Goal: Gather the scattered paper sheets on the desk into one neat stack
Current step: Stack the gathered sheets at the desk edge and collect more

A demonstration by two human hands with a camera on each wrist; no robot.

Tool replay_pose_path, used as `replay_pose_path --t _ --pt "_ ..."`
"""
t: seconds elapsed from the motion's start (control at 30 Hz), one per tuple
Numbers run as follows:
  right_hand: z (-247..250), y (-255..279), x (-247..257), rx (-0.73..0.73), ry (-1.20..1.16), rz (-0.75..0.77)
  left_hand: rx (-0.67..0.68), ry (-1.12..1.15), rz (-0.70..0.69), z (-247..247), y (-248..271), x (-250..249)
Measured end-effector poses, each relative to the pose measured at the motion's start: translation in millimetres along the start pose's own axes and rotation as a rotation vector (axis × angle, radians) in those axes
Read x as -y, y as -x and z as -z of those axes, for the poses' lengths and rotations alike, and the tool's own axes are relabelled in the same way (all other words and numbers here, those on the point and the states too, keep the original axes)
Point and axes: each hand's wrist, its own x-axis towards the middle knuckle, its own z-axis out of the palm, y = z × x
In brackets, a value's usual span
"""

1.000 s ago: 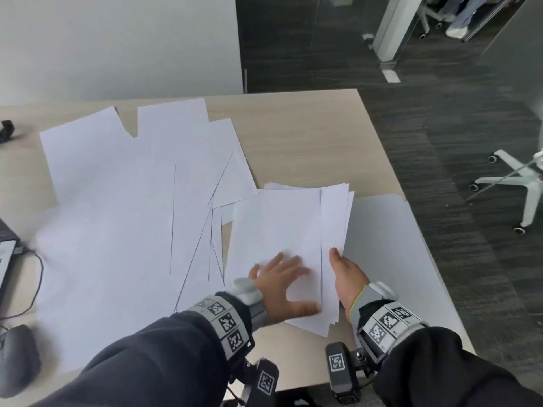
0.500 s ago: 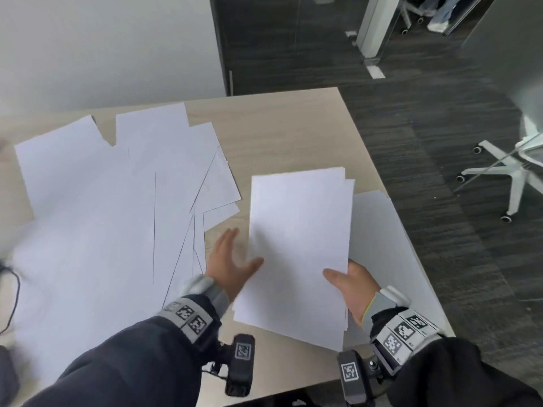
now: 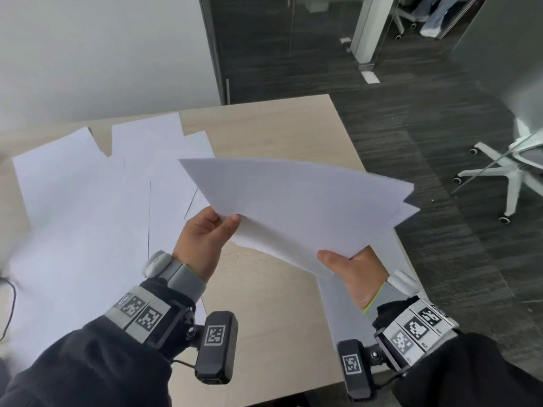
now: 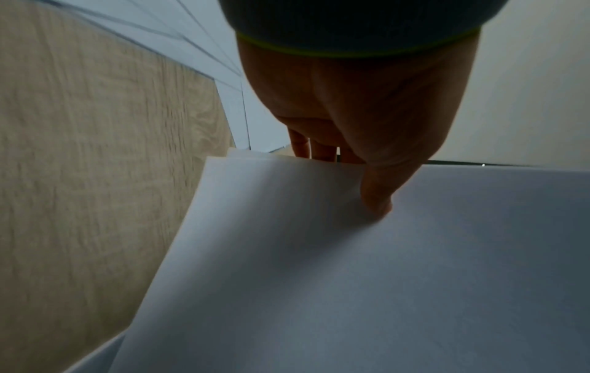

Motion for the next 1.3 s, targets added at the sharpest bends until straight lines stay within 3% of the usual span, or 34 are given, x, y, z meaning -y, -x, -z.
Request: replay_pose_path --t 0.27,0.43,0.57,0.73,0.87,1.0,1.13,1.3 --pt "-26 2 -23 0.116 0.128 -0.095 -0.033 -0.056 0.136 19 20 33" --pt "-19 2 -18 0.069 0.08 -0.123 -0.114 -0.197 0.201 6 18 37" --pt "13 -1 -8 -0.07 -0.009 -0.059 -0.102 -0.209 0.258 -31 3 33" --pt "78 -11 -13 -0.247 -0.013 -0.13 0.077 -0.162 0.454 -99 -6 33" --pt "121 -22 -51 -0.182 0.263 -0.313 0.289 -0.39 0.628 -137 -2 56" --pt "141 -24 -85 -0.129 0.433 -0.429 0.466 -0.683 0.624 -155 8 81" --pt "144 -22 -100 -0.117 0.476 -0.475 0.502 -0.885 0.619 -155 11 88" --pt "151 -23 -100 -0.173 0.54 -0.464 0.478 -0.949 0.603 -147 4 92"
